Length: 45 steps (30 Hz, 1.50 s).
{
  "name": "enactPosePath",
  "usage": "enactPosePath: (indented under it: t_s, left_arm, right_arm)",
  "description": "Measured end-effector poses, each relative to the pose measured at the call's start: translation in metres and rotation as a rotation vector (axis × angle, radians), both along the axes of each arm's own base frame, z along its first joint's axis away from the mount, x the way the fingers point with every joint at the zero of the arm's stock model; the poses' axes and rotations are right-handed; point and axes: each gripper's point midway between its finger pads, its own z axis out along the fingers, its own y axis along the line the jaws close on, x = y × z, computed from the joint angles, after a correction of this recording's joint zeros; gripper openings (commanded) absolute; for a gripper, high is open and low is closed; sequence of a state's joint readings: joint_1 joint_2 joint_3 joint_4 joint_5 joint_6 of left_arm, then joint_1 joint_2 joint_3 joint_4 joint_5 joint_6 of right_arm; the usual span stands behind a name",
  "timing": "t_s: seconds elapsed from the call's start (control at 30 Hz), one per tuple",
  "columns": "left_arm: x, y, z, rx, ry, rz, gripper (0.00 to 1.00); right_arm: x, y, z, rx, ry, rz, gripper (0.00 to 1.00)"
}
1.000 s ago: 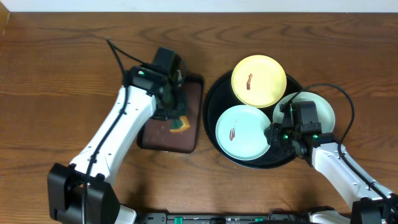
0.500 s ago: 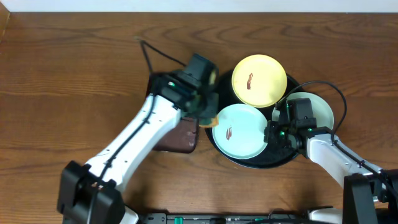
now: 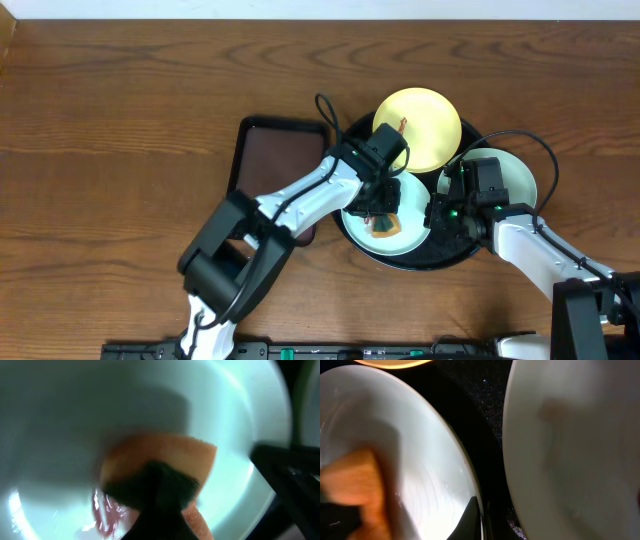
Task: Clean dirty plates on tray and stack at the side
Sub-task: 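Scrub the lower pale green plate with the sponge in the left gripper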
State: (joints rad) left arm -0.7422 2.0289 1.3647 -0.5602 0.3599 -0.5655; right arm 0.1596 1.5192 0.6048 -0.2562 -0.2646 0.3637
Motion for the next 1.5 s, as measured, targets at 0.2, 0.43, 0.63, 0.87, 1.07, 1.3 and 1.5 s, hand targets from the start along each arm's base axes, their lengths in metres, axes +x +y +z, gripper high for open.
enactPosePath:
  t_s: [0.2,0.43,0.63,0.87,1.07,1.3,1.5]
  left_arm:
    - [0.006,0.016,-0.008,0.074,0.036,0.050,0.07]
    - [0.022,0.070,-0.011,0.307,-0.018,0.127,0.07]
    - [0.031,0.070,-0.010,0.358,-0.120,0.047,0.07]
    - [0.044,0.034,-0.008,0.247,-0.218,0.012,0.08]
    - [0.035,-0.001,-0.006,0.108,-0.173,0.031,0.08]
    - [0.029,0.048,-0.010,0.323,-0.152,0.014,0.07]
    - [0.036,0.078,-0.008,0.505,-0.244,-0.054,0.07]
  right_arm:
    - [-0.002,0.002,0.000,0.008,0.010,0.004,0.01]
    - [-0.004,0.004,0.000,0.025,0.023,0.003,0.01]
    - [-0.005,0.008,-0.001,0.045,0.034,0.003,0.01]
    - [-0.006,0.008,-0.001,0.046,0.036,0.000,0.01]
    - [-0.006,0.007,-0.001,0.042,0.037,-0.002,0.01]
    - [-0.005,0.006,-0.001,0.039,0.038,-0.003,0.01]
    - [-0.007,0.011,-0.001,0.058,0.045,0.008,0.01]
